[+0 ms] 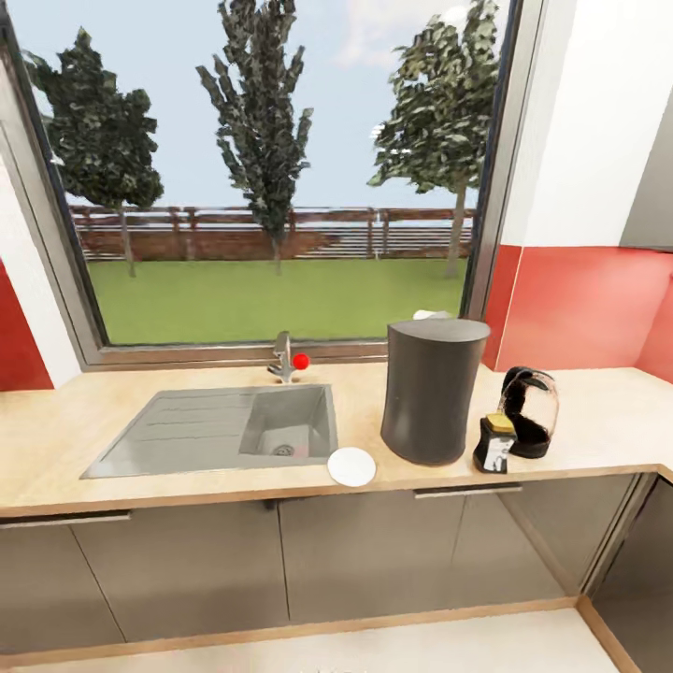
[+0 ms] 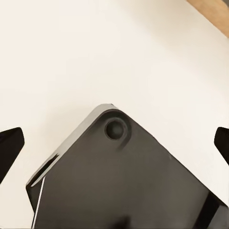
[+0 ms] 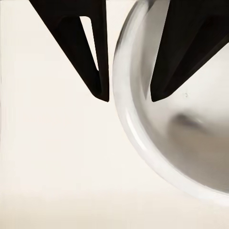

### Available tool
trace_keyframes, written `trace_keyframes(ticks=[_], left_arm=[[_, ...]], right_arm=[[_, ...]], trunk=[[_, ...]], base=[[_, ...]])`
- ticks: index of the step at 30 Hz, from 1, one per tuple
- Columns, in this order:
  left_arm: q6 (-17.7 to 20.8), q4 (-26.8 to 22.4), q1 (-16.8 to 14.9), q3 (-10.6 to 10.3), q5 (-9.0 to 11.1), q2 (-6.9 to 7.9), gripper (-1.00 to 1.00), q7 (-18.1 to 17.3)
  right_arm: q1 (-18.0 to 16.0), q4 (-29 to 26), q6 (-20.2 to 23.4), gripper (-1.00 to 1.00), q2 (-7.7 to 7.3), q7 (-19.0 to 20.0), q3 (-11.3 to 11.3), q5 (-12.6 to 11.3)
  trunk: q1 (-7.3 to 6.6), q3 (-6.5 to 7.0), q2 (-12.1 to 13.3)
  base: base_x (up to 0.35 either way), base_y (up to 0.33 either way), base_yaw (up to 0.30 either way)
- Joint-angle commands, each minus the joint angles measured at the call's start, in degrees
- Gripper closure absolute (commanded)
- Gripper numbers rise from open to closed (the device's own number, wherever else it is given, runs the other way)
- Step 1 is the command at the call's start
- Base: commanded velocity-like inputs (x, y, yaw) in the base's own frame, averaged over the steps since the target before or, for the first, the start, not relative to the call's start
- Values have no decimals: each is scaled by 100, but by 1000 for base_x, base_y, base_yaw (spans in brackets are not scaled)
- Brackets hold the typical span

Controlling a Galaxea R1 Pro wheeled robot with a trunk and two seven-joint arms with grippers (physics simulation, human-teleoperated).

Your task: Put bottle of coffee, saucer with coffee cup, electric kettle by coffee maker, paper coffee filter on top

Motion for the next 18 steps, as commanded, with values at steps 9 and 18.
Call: trace_keyframes(ticks=[9, 18], left_arm=[[9, -9, 5, 15, 60, -3, -100, -54], [9, -9, 5, 15, 59, -3, -100, -54]], right_arm=[[-6, 18, -32, 100, -4, 16, -51, 37], [-6, 18, -37, 100, -12, 16, -52, -80]], trunk=[[1, -1, -4], [1, -1, -4]], base=[[-175, -296, 280], [-186, -289, 170]])
